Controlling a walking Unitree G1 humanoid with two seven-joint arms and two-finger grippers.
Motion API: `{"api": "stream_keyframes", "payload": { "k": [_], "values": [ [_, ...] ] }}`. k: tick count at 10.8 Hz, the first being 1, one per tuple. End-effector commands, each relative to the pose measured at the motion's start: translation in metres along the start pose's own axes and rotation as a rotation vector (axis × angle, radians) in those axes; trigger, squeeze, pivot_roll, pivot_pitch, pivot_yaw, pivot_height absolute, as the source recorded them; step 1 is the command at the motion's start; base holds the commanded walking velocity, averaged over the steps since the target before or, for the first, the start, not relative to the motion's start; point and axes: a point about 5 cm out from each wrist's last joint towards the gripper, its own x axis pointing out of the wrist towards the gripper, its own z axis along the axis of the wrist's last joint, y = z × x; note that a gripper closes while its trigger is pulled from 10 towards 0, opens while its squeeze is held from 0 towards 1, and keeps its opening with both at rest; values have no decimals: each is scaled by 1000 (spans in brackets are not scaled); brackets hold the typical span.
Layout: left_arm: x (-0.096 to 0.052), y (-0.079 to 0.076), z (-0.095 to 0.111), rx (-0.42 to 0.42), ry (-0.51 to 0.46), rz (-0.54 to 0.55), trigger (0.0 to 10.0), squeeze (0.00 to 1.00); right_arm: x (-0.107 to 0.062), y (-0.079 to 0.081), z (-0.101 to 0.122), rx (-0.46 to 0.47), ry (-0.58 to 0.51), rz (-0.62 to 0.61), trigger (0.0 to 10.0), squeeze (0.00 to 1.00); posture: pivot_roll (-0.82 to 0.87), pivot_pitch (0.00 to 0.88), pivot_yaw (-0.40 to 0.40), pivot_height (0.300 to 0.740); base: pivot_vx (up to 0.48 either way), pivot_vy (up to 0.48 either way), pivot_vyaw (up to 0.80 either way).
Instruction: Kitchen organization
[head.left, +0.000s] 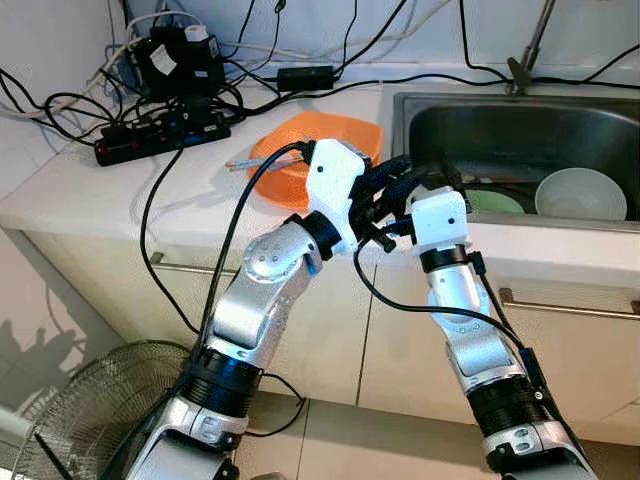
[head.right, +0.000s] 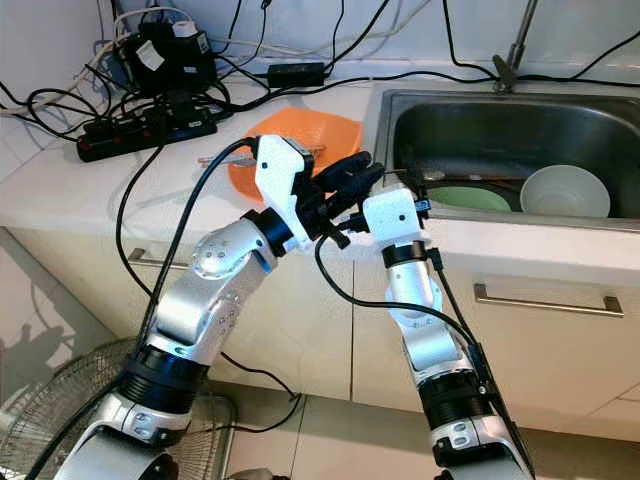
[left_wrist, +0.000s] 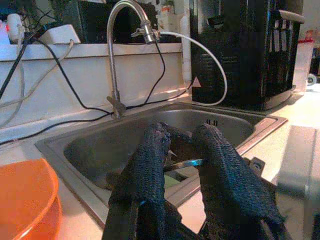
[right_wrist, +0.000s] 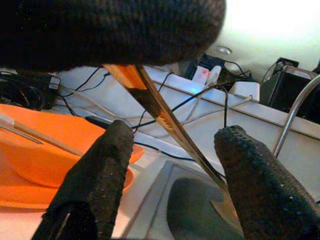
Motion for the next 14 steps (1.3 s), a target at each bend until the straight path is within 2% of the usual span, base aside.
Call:
{"api": "stream_keyframes", "payload": {
  "k": [1, 3, 5, 8, 9, 14],
  "values": [
    [-9, 7, -6, -24, 35, 22, 10000, 0, 6, 0, 12, 21, -55, -10, 10000, 0, 69, 0, 71, 740, 0, 0, 0],
    [-13, 16, 1, -25, 24, 23, 10000, 0, 4, 2, 10, 25, -50, -3, 10000, 0, 70, 0, 71, 740, 0, 0, 0],
    [-15, 11, 1, -29, 48, -39, 10000, 0, 3, 1, 8, 21, -41, -2, 10000, 0, 70, 0, 70, 740, 0, 0, 0],
    [-16, 9, 1, -40, 56, -57, 10000, 0, 3, 4, 8, 21, -41, 16, 10000, 0, 74, 0, 67, 740, 0, 0, 0],
    [-16, 10, 4, -30, 61, -72, 10000, 0, 1, 10, 8, 8, -45, 66, 10000, 0, 74, 0, 68, 740, 0, 0, 0],
    [-9, 22, 25, 31, 7, -55, 10000, 0, -6, 20, 3, 4, -27, 136, 10000, 0, 73, 0, 72, 740, 0, 0, 0]
  ]
}}
